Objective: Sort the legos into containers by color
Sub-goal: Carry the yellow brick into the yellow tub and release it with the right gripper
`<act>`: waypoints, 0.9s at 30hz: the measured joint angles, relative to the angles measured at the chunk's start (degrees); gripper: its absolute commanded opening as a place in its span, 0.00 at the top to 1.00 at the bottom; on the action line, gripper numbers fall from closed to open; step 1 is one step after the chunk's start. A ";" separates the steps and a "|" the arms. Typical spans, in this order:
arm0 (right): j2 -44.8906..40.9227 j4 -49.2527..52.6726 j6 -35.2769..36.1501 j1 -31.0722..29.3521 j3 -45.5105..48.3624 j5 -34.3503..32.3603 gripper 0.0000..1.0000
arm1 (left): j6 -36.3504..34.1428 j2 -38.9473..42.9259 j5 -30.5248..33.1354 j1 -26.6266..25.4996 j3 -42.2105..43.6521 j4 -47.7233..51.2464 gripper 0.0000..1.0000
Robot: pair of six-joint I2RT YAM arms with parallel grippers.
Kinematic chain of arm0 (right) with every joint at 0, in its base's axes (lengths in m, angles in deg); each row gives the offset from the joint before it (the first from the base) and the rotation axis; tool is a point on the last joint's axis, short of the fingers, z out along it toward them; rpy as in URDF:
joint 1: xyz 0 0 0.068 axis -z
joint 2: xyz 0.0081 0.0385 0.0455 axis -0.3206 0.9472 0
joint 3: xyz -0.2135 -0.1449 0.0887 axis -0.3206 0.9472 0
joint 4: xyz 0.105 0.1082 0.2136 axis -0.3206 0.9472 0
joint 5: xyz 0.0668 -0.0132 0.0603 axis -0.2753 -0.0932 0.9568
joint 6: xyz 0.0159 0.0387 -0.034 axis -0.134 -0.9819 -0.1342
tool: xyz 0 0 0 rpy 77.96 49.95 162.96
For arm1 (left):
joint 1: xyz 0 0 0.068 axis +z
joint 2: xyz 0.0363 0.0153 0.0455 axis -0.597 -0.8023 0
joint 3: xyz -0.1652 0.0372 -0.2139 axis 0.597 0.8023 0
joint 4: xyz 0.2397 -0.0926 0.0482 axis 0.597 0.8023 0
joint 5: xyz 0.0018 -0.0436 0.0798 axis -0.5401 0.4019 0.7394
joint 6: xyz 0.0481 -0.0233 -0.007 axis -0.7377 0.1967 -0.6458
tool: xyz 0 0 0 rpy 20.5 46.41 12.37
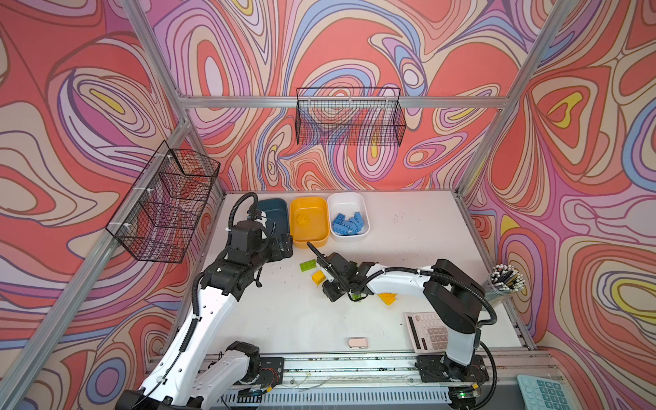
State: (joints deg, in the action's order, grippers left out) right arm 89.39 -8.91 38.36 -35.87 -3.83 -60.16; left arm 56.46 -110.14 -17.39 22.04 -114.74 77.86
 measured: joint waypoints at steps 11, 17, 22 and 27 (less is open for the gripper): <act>-2.62 5.86 0.52 0.13 -10.12 -1.31 0.89 | 0.00 0.48 0.57 0.00 -0.02 0.04 0.00; -1.73 9.44 2.16 2.51 -20.59 -0.37 0.89 | 0.26 5.38 1.27 0.00 0.72 -1.01 0.00; 3.21 10.64 3.19 7.02 -31.69 1.86 0.89 | 0.68 11.58 2.01 0.00 2.21 -2.84 0.00; 12.44 11.34 3.91 10.95 -43.39 2.67 0.89 | 1.16 12.48 2.73 0.00 2.25 -3.69 0.00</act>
State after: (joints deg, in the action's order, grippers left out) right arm 101.83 2.43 42.27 -24.92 -47.22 -57.49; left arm 57.62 -97.66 -14.65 22.04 -112.49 74.16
